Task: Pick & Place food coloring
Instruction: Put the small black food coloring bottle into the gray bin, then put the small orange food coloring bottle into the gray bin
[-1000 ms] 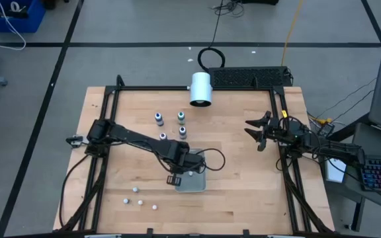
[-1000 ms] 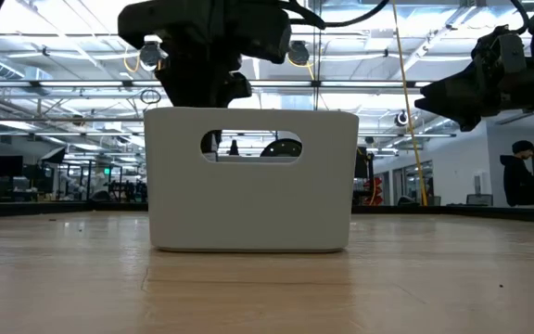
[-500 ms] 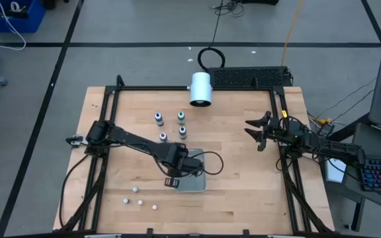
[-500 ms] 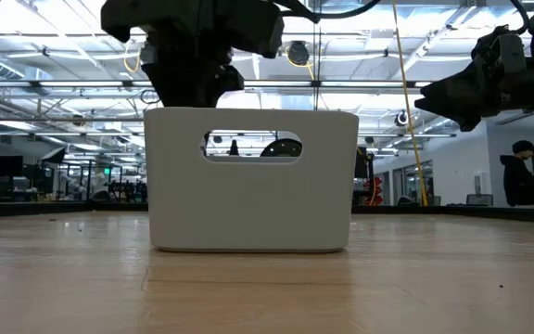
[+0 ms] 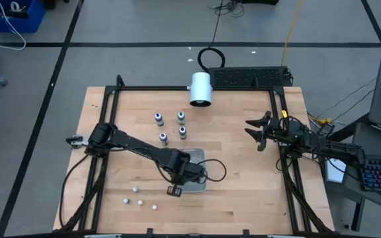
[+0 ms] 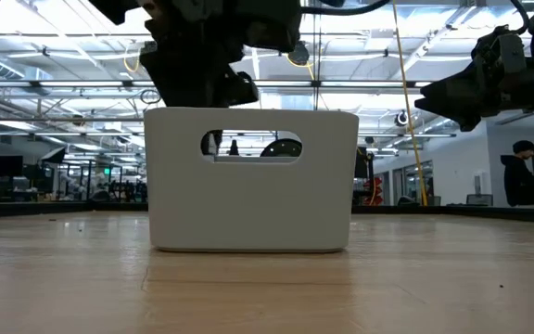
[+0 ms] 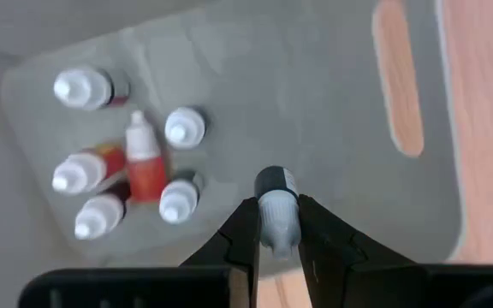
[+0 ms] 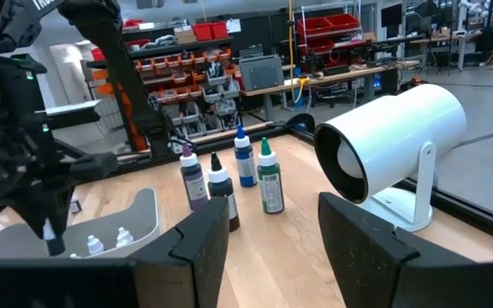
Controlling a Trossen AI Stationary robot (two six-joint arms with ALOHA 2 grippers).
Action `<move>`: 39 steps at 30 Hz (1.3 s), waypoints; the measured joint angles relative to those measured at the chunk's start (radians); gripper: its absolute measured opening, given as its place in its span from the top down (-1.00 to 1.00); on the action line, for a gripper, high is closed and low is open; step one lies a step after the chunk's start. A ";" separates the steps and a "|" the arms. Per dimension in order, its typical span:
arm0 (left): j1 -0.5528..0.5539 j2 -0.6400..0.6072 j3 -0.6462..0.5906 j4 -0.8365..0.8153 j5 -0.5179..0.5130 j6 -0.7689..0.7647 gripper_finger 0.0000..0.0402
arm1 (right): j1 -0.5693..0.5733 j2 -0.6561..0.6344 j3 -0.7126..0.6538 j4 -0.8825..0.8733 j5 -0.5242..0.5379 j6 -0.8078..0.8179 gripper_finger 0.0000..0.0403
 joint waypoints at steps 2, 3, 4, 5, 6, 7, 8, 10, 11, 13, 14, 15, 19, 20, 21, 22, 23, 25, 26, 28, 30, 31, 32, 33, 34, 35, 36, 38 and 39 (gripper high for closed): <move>0.000 0.005 0.000 0.005 -0.001 0.000 0.70 | 0.000 0.000 0.000 0.001 0.000 0.000 0.16; 0.000 0.009 0.000 0.004 -0.004 0.000 0.70 | 0.000 0.000 0.000 0.001 0.000 0.000 0.16; 0.000 0.017 0.000 0.010 -0.008 0.001 0.70 | 0.000 0.000 0.000 0.000 0.000 0.000 0.16; 0.000 0.025 0.000 0.012 -0.009 0.003 0.70 | 0.000 0.000 0.000 0.000 0.000 0.000 0.16; 0.000 0.033 0.000 0.008 -0.012 0.004 0.70 | 0.000 0.000 0.000 0.000 0.000 0.000 0.16; 0.000 0.043 0.000 0.008 -0.019 0.004 0.70 | 0.000 0.001 0.000 0.000 0.000 0.000 0.16; 0.000 0.052 0.000 0.008 -0.020 0.004 0.70 | 0.000 0.002 0.000 0.000 0.000 0.000 0.16; 0.000 0.067 0.000 0.004 -0.024 0.004 0.70 | 0.000 0.002 0.000 0.000 0.000 0.000 0.16; 0.000 0.075 0.000 0.002 -0.026 0.004 0.70 | 0.000 0.002 0.000 0.000 0.000 0.000 0.16; 0.001 0.086 0.000 0.001 -0.028 0.004 0.70 | 0.000 0.002 0.000 0.000 0.000 0.000 0.16; 0.001 0.086 0.000 -0.003 -0.035 0.004 0.70 | 0.000 0.002 0.000 0.000 0.000 0.000 0.16; 0.001 0.086 0.000 -0.006 -0.044 0.003 0.70 | 0.000 0.002 0.000 0.000 0.000 0.000 0.16; 0.001 0.086 0.000 -0.007 -0.075 -0.013 0.70 | 0.000 0.002 0.000 0.000 0.000 0.000 0.16; 0.001 0.086 0.000 -0.007 -0.080 -0.016 0.70 | 0.000 0.002 0.000 0.000 0.000 0.000 0.16; 0.001 0.086 0.000 -0.007 -0.080 -0.020 0.70 | 0.000 0.002 0.000 0.000 0.000 0.000 0.16; 0.001 0.086 0.000 -0.008 -0.080 -0.024 0.70 | 0.000 0.002 0.000 0.000 0.000 0.000 0.16; 0.001 0.086 0.000 -0.007 -0.079 -0.027 0.70 | 0.000 0.002 0.000 0.000 0.000 0.000 0.16; -0.001 0.086 0.000 -0.007 -0.071 -0.035 0.70 | 0.000 0.002 0.000 0.000 0.000 0.000 0.16; -0.002 0.086 0.000 -0.007 -0.071 -0.044 0.70 | 0.000 0.002 0.000 0.000 0.000 0.000 0.16; -0.003 0.086 0.000 -0.007 -0.071 -0.048 0.58 | 0.000 0.002 0.000 0.000 0.000 0.000 0.16; -0.007 0.087 0.000 -0.007 -0.071 -0.050 0.40 | 0.000 0.002 0.000 0.000 0.000 0.000 0.16; -0.009 0.087 0.000 -0.007 -0.071 -0.053 0.32 | 0.000 0.002 0.000 0.000 0.000 0.000 0.16; -0.011 0.087 0.000 -0.006 -0.071 -0.053 0.24 | 0.000 0.002 0.000 0.000 0.000 0.000 0.16; -0.013 0.087 -0.001 -0.006 -0.071 -0.053 0.17 | 0.000 0.002 0.000 0.000 0.000 0.000 0.16; -0.014 0.087 -0.001 -0.006 -0.071 -0.056 0.11 | 0.000 0.002 0.000 0.000 0.000 0.000 0.16; -0.015 0.087 -0.001 -0.005 -0.071 -0.060 0.06 | 0.000 0.002 0.000 0.000 0.000 0.000 0.16; -0.015 0.087 -0.001 -0.004 -0.070 -0.067 0.01 | 0.000 0.002 0.000 0.000 0.000 0.000 0.16; -0.014 0.079 -0.001 -0.004 -0.070 -0.079 -0.06 | 0.000 0.002 0.000 0.000 0.000 0.000 0.16; -0.014 0.074 -0.001 -0.004 -0.066 -0.089 -0.09 | 0.000 0.002 0.000 0.000 0.000 0.000 0.16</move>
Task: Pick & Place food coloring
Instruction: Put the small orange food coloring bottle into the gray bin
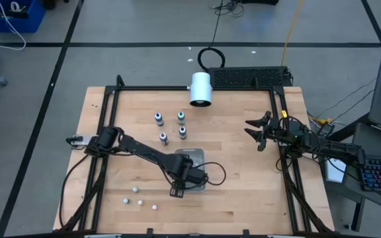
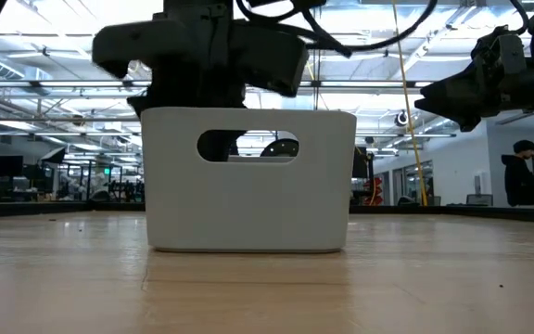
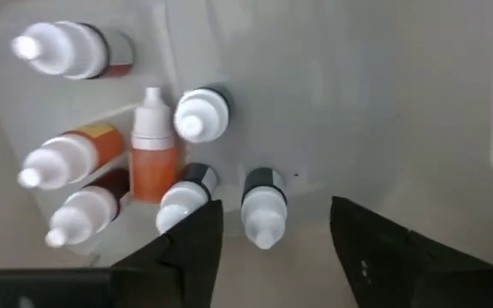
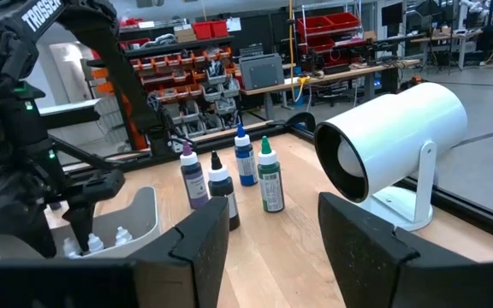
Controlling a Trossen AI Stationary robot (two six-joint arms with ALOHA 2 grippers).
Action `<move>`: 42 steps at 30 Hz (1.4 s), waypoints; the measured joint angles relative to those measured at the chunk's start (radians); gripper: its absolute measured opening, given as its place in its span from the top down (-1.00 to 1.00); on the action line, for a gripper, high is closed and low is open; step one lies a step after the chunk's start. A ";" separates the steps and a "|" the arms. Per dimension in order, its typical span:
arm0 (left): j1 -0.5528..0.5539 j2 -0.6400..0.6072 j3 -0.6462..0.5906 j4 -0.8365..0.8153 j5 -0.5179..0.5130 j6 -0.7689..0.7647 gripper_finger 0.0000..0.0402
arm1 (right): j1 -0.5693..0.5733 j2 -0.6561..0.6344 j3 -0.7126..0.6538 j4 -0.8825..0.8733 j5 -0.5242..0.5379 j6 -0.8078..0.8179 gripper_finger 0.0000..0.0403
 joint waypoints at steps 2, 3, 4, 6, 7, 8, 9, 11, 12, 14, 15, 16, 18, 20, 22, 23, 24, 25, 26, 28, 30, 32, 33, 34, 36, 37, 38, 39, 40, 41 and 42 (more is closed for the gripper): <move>0.000 -0.023 0.000 -0.001 0.002 -0.012 -0.13 | 0.000 0.000 0.000 0.000 0.000 0.000 0.16; 0.000 -0.034 0.000 0.000 0.002 -0.015 -0.15 | 0.000 0.000 0.000 0.000 0.000 0.000 0.16; 0.000 -0.048 0.000 0.006 -0.001 -0.021 -0.16 | 0.000 0.000 0.000 0.000 0.000 0.000 0.16; 0.000 -0.079 0.000 0.010 -0.027 -0.027 -0.17 | 0.000 0.000 0.000 0.000 0.000 0.000 0.16; 0.000 -0.096 0.000 0.011 -0.037 -0.036 -0.17 | 0.000 0.000 0.000 0.000 0.000 0.000 0.16; 0.000 -0.114 0.000 0.010 -0.048 -0.046 -0.17 | 0.000 0.000 0.000 0.000 0.000 0.000 0.16; -0.001 -0.130 0.000 0.009 -0.054 -0.064 -0.16 | 0.000 0.000 0.000 0.000 0.000 0.000 0.16; -0.008 -0.167 0.000 -0.015 -0.043 -0.117 -0.15 | 0.000 0.000 0.000 0.000 0.000 0.000 0.16; -0.014 -0.183 0.000 -0.029 -0.023 -0.145 -0.14 | 0.000 0.000 0.000 0.000 0.000 0.000 0.16; -0.038 -0.211 0.001 -0.059 0.026 -0.198 -0.13 | 0.000 0.000 0.000 0.000 0.000 0.000 0.16; -0.058 -0.225 0.001 -0.080 0.045 -0.222 -0.13 | 0.000 0.000 0.000 0.000 0.000 0.000 0.16; -0.079 -0.230 0.001 -0.094 0.056 -0.246 -0.13 | 0.000 0.000 0.000 0.000 0.000 0.000 0.16; -0.126 -0.241 0.001 -0.118 0.064 -0.281 -0.13 | 0.000 0.000 0.000 0.000 0.000 0.000 0.16; -0.178 -0.245 0.000 -0.122 0.054 -0.310 -0.13 | 0.000 0.001 0.000 0.000 0.000 0.000 0.16; -0.233 -0.244 0.000 -0.118 0.018 -0.356 -0.13 | 0.000 0.001 0.000 0.000 0.000 0.000 0.16; -0.259 -0.239 0.000 -0.116 -0.011 -0.386 -0.13 | 0.000 0.001 0.000 0.000 0.000 0.000 0.16; -0.285 -0.235 0.000 -0.116 -0.040 -0.416 -0.13 | 0.000 0.001 0.000 0.000 0.000 0.000 0.16; -0.307 -0.231 0.000 -0.115 -0.066 -0.445 -0.13 | 0.000 0.002 0.000 0.000 0.000 0.000 0.16; -0.325 -0.226 0.000 -0.114 -0.089 -0.475 -0.13 | 0.000 0.002 0.000 0.000 0.000 0.000 0.16; -0.353 -0.216 0.000 -0.114 -0.133 -0.539 -0.13 | 0.000 0.002 0.000 0.000 0.000 0.000 0.16; -0.376 -0.199 0.000 -0.114 -0.165 -0.605 -0.13 | 0.000 0.002 0.000 0.000 0.000 0.000 0.16; -0.393 -0.177 0.000 -0.114 -0.171 -0.647 -0.13 | 0.000 0.002 0.000 0.000 0.000 0.000 0.16; -0.401 -0.164 0.000 -0.114 -0.170 -0.657 -0.13 | 0.000 0.002 0.000 0.000 0.000 0.000 0.16; -0.410 -0.151 0.000 -0.114 -0.163 -0.665 -0.13 | 0.000 0.002 0.000 0.000 0.000 0.000 0.16; -0.424 -0.124 0.000 -0.116 -0.130 -0.669 -0.13 | 0.000 0.002 0.000 0.000 0.000 0.000 0.16; -0.430 -0.112 0.000 -0.119 -0.112 -0.670 -0.13 | 0.000 0.002 0.000 0.000 0.000 0.000 0.16; -0.434 -0.099 0.000 -0.120 -0.098 -0.670 -0.13 | 0.000 0.002 0.000 0.000 0.000 0.000 0.16; -0.439 -0.092 0.000 -0.122 -0.090 -0.670 -0.13 | 0.000 0.002 0.000 0.000 0.000 0.000 0.16; -0.442 -0.084 0.000 -0.123 -0.089 -0.670 -0.13 | 0.000 0.002 0.000 0.000 0.000 0.000 0.16; -0.444 -0.081 0.000 -0.123 -0.091 -0.669 -0.13 | 0.000 0.002 0.000 0.000 0.000 0.000 0.16; -0.446 -0.077 0.000 -0.123 -0.095 -0.668 -0.13 | 0.000 0.002 0.000 0.000 0.000 0.000 0.16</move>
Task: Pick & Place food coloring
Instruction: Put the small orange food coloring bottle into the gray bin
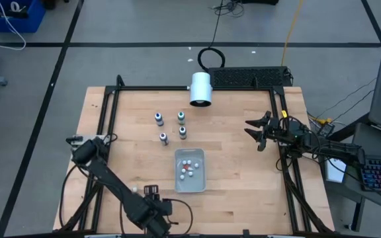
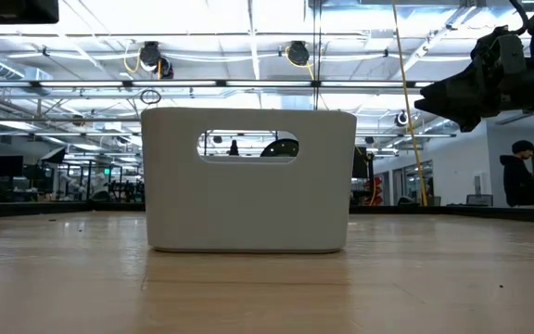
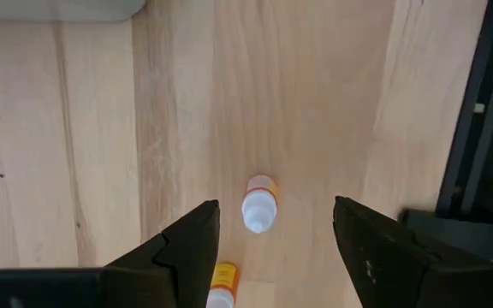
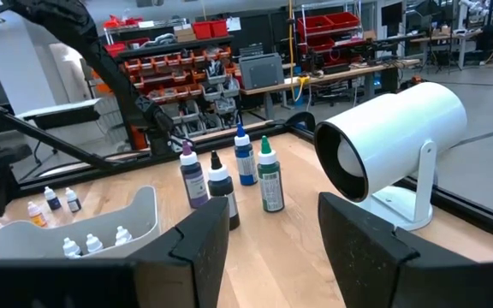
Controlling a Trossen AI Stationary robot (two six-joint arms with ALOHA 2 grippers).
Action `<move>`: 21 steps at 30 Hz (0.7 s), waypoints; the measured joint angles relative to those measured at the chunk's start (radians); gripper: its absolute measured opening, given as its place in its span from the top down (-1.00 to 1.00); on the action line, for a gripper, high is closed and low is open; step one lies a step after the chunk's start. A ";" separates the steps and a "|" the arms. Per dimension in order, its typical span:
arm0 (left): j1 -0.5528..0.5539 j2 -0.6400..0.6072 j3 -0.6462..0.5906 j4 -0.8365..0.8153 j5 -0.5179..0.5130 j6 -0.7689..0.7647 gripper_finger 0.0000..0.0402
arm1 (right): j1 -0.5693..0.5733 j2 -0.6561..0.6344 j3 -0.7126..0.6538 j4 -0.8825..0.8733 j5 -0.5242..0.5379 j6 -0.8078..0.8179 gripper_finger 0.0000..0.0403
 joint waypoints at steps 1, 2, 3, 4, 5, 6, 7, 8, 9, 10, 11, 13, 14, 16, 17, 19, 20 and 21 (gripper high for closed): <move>0.000 0.003 0.000 -0.001 0.000 0.000 -0.13 | 0.000 0.000 0.000 0.000 0.000 0.000 0.16; 0.000 0.006 0.000 -0.008 0.000 0.000 -0.13 | 0.000 0.000 0.000 0.000 0.000 0.000 0.16; 0.000 0.008 0.000 -0.013 0.000 0.000 -0.13 | 0.000 0.000 0.000 0.000 0.000 0.000 0.16; 0.000 0.008 -0.001 -0.015 0.002 0.000 -0.13 | 0.000 0.000 0.000 0.000 0.000 0.000 0.16; 0.000 0.006 -0.008 -0.014 0.002 -0.004 -0.13 | 0.000 0.000 0.000 0.000 0.000 0.000 0.16; 0.000 0.006 -0.015 -0.014 0.003 -0.012 -0.13 | 0.000 0.000 0.000 0.000 0.000 0.000 0.16; 0.000 0.006 -0.025 -0.013 0.004 -0.018 -0.13 | 0.000 0.000 0.000 0.000 0.000 0.000 0.16; 0.000 0.006 -0.037 -0.012 0.011 -0.020 -0.13 | 0.000 0.000 0.000 0.000 0.000 0.000 0.16; -0.001 0.006 -0.050 -0.007 0.018 -0.022 -0.13 | 0.000 0.000 0.000 0.000 0.000 0.000 0.16; -0.003 0.006 -0.065 0.003 0.025 -0.023 -0.13 | 0.000 0.000 0.000 0.000 0.000 0.000 0.16; -0.003 0.006 -0.080 0.017 0.038 -0.023 -0.13 | 0.000 0.000 0.000 0.000 0.000 0.000 0.16; -0.004 0.006 -0.109 0.043 0.047 -0.022 -0.13 | 0.000 0.000 0.000 0.000 0.000 0.000 0.16; -0.004 0.006 -0.118 0.054 0.048 -0.020 -0.13 | 0.000 0.000 0.000 0.000 0.000 0.000 0.16; -0.003 0.006 -0.125 0.062 0.041 -0.008 -0.13 | 0.000 0.000 0.000 0.000 0.000 0.000 0.16; -0.003 0.006 -0.125 0.064 0.039 -0.001 -0.13 | 0.000 0.000 0.000 0.000 0.000 0.000 0.16; -0.003 0.006 -0.125 0.068 0.037 0.009 -0.13 | 0.000 0.000 0.000 0.000 0.000 0.000 0.16; -0.003 0.006 -0.125 0.068 0.037 0.010 -0.13 | 0.000 0.000 0.000 0.000 0.000 0.000 0.16; -0.003 0.006 -0.125 0.068 0.037 0.010 -0.13 | 0.000 0.000 0.000 0.000 0.000 0.000 0.16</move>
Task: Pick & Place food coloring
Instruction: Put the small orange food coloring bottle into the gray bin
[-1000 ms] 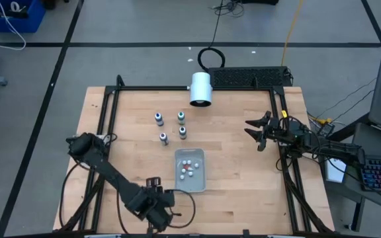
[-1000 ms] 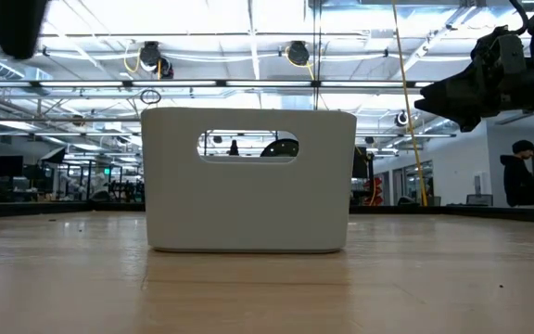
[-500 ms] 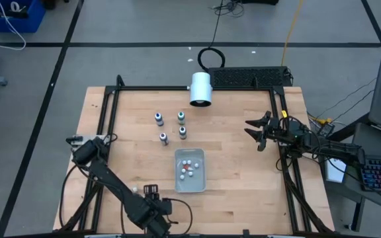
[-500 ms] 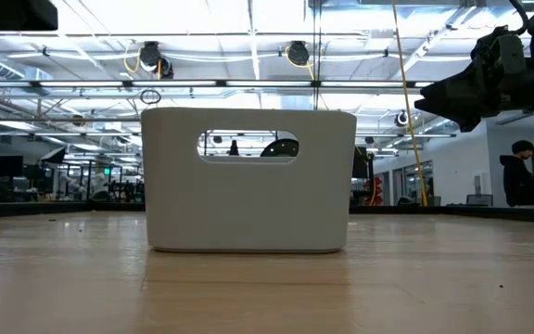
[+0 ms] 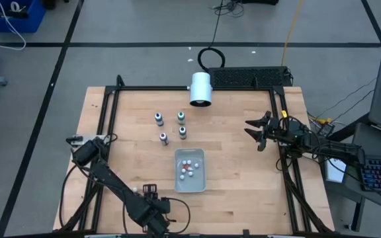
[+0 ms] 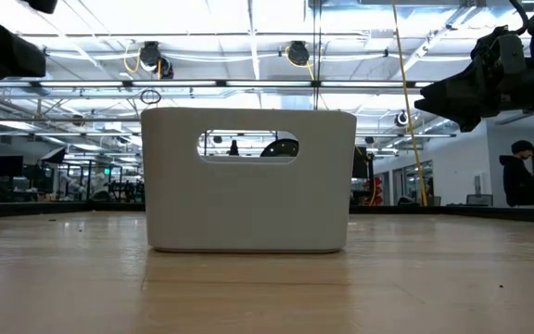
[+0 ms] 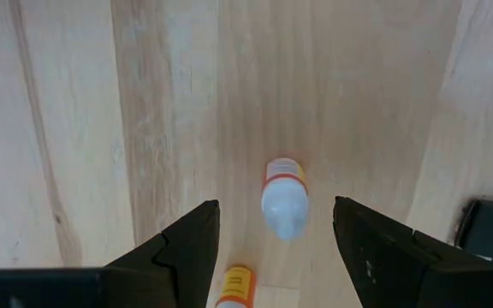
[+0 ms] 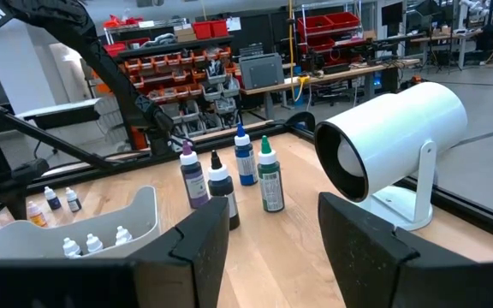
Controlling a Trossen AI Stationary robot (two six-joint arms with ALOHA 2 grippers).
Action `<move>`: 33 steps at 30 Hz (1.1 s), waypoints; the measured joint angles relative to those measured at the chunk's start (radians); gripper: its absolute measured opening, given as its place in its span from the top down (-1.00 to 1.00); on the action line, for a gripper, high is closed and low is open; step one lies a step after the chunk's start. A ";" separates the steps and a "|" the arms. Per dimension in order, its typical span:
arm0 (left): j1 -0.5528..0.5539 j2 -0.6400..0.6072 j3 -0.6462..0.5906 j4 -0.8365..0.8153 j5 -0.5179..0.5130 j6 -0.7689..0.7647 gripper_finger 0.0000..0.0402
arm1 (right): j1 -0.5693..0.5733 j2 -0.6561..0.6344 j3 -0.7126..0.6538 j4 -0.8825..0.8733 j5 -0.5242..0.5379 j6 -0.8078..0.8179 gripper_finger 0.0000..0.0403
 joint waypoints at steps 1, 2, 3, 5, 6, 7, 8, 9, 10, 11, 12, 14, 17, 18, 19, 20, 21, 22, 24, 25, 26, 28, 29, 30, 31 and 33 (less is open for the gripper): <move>0.000 0.000 0.000 0.000 0.000 0.000 -0.13 | 0.000 0.000 0.000 0.000 0.000 0.000 0.16; 0.000 0.000 0.000 0.000 0.000 0.000 -0.13 | 0.000 0.000 0.000 0.000 0.000 0.000 0.16; 0.000 0.000 0.000 0.000 0.000 0.000 -0.13 | 0.000 0.000 0.000 0.000 0.000 0.000 0.16; 0.000 0.000 0.000 0.001 0.000 0.000 -0.13 | 0.000 0.000 0.000 0.000 0.000 0.000 0.16; 0.000 0.000 0.000 0.004 -0.003 0.000 -0.13 | 0.000 0.000 0.000 0.000 0.000 0.000 0.16; 0.000 0.000 0.000 0.008 -0.009 0.000 -0.13 | 0.000 0.000 0.000 0.000 0.000 0.000 0.16; 0.000 0.000 0.000 0.016 -0.018 0.000 -0.13 | 0.000 0.000 0.000 0.000 0.000 0.000 0.16; 0.000 0.000 0.000 0.025 -0.026 0.000 -0.13 | 0.000 0.000 0.000 0.000 0.000 0.000 0.16; 0.000 0.000 0.000 0.033 -0.030 0.000 -0.13 | 0.000 0.000 0.000 0.000 0.000 0.000 0.16; 0.000 0.000 0.000 0.040 -0.034 0.000 -0.13 | 0.000 0.000 0.000 0.000 0.000 0.000 0.16; 0.000 0.000 0.000 0.045 -0.035 0.000 -0.13 | 0.000 0.000 0.000 0.000 0.000 0.000 0.16; 0.000 0.000 0.000 0.045 -0.036 -0.002 -0.13 | 0.000 0.000 0.000 0.000 0.000 0.000 0.16; 0.000 0.000 0.000 0.045 -0.036 -0.006 -0.13 | 0.000 0.000 0.000 0.000 0.000 0.000 0.16; 0.000 0.000 0.000 0.045 -0.037 -0.006 -0.13 | 0.000 0.000 0.000 0.000 0.000 0.000 0.16; 0.000 0.000 0.000 0.045 -0.039 -0.008 -0.13 | 0.000 0.000 0.000 0.000 0.000 0.000 0.16; 0.000 0.000 0.000 0.045 -0.042 -0.010 -0.13 | 0.000 0.000 0.000 0.000 0.000 0.000 0.16; 0.000 0.000 0.000 0.045 -0.045 -0.011 -0.13 | 0.000 0.000 0.000 0.000 0.000 0.000 0.16; 0.000 0.000 0.000 0.045 -0.046 -0.013 -0.13 | 0.000 0.000 0.000 0.000 0.000 0.000 0.16; 0.000 0.000 0.000 0.045 -0.050 -0.014 -0.13 | 0.000 0.000 0.000 0.000 0.000 0.000 0.16; 0.000 0.000 0.000 0.045 -0.050 -0.016 -0.13 | 0.000 0.000 0.000 0.000 0.000 0.000 0.16; 0.000 0.000 0.000 0.045 -0.051 -0.020 -0.13 | 0.000 0.000 0.000 0.000 0.000 0.000 0.16; 0.000 0.000 0.000 0.045 -0.053 -0.029 -0.13 | 0.000 0.000 0.000 0.000 0.000 0.000 0.16; 0.000 0.000 0.000 0.045 -0.053 -0.030 -0.13 | 0.000 0.000 0.000 0.000 0.000 0.000 0.16; -0.001 0.000 -0.001 0.045 -0.053 -0.033 -0.13 | 0.000 0.000 0.000 0.000 0.000 0.000 0.16; -0.002 0.000 -0.001 0.045 -0.053 -0.035 -0.13 | 0.000 0.000 0.000 0.000 0.000 0.000 0.16; -0.005 0.000 -0.001 0.045 -0.052 -0.036 -0.13 | 0.000 0.000 0.000 0.000 0.000 0.000 0.16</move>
